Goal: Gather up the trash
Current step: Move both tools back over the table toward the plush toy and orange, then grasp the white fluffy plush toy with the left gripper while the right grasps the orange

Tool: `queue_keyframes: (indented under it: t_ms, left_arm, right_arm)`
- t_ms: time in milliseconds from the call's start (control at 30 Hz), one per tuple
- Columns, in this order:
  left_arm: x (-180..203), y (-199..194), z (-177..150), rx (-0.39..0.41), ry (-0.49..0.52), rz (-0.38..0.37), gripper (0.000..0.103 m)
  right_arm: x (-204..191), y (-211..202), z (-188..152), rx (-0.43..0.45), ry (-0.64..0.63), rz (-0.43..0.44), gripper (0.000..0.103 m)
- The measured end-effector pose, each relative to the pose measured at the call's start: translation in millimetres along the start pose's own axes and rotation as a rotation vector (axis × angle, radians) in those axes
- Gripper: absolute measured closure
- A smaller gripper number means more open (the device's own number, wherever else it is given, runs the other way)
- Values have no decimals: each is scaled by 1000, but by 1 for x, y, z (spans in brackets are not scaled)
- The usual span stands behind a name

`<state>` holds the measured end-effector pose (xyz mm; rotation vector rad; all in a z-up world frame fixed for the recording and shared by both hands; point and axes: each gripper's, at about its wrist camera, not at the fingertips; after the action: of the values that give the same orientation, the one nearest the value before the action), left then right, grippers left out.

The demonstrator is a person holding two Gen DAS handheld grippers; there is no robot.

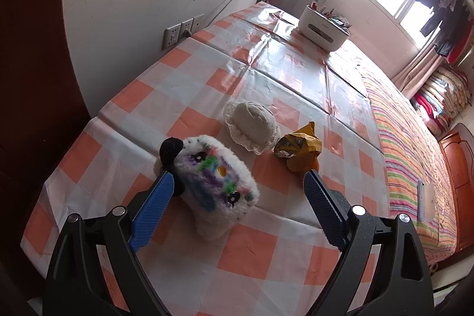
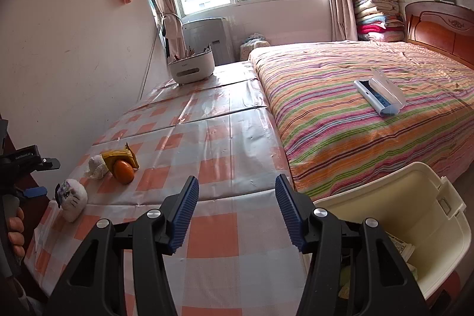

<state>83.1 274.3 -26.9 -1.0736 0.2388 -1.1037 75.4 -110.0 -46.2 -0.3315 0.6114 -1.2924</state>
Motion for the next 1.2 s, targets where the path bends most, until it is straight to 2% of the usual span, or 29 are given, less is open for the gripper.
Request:
queue_keyframes:
  t_ms: [200,333,500,767,900,1200]
  left_arm:
    - [-23,19,6,-68,-50,18,15]
    - [-26,31,9,-96,-50,31,15]
    - [-27,50,9,-149,-64,11,15]
    - [-26,66,9,-169,-55,23,15]
    - [-18,70,6,-163,6,44,17]
    - [-10,72,2,-149,70,59,24]
  right_arm:
    - [-28,23,7,-67,-47,79,50]
    - [-55,43,17,-118,-123,144,50]
    - [-93,80,31,-187,-229,219,50]
    - [-146,132,32,-276,-339,323,50]
    - [-161,151,32,-318,-351,362,50]
    - [-178,179,29,-374,-365,373,50]
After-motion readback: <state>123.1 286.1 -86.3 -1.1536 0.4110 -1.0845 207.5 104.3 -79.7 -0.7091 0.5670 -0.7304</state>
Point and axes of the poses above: each gripper's, at about its wrist camera, not at the fingertips, and y roughly the way its jaws point, x to its right, z to its top, and after that the axes turned 3 degrees about -x, right-handed
